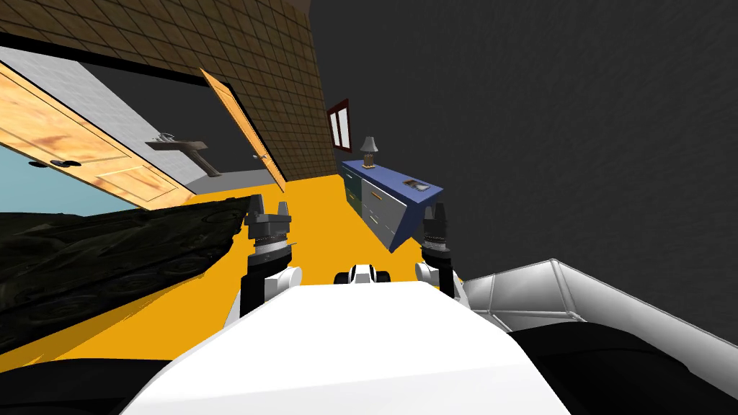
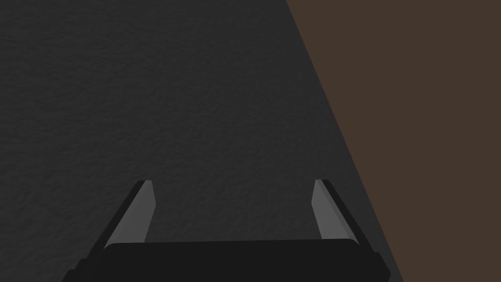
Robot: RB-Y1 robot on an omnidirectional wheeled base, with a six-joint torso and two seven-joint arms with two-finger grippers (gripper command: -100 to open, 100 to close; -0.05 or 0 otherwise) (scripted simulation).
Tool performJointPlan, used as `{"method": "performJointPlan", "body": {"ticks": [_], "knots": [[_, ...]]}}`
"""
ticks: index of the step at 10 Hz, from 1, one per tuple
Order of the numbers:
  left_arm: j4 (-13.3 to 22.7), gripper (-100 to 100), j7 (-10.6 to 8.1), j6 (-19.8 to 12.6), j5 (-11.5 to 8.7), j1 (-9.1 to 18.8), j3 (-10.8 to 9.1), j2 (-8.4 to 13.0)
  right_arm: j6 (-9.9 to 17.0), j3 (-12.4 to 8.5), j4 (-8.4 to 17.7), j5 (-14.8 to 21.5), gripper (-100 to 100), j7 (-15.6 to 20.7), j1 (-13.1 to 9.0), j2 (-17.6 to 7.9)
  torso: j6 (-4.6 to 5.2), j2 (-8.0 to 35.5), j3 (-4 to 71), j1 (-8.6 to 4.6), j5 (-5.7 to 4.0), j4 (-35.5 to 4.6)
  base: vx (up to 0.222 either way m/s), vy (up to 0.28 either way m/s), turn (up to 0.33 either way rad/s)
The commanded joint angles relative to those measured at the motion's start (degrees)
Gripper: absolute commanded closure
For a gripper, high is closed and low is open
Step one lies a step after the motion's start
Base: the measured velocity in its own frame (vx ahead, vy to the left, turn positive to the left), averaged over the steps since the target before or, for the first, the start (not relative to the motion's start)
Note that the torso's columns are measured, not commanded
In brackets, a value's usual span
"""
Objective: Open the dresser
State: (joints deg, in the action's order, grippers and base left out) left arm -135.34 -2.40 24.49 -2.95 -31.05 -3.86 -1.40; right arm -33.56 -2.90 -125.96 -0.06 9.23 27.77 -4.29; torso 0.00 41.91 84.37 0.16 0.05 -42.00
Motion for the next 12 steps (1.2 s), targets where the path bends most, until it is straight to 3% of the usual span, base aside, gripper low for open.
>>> {"method": "performJointPlan", "body": {"ticks": [1,12], "knots": [[0.00,0,0.00,0.00,0.00,0.00,0.00,0.00,2.36,-0.41,1.58,3.73,-100,1.46,-0.94,-1.56,0.00,0.19,0.23,-0.02,0.00,-0.17,0.091,0.075,-0.040],[0.00,0,0.00,0.00,0.00,0.00,0.00,0.00,12.61,-2.37,9.45,21.32,-100,8.58,-5.57,-3.65,0.00,0.42,0.19,-0.11,-0.02,-0.29,0.096,0.087,-0.048]]}}
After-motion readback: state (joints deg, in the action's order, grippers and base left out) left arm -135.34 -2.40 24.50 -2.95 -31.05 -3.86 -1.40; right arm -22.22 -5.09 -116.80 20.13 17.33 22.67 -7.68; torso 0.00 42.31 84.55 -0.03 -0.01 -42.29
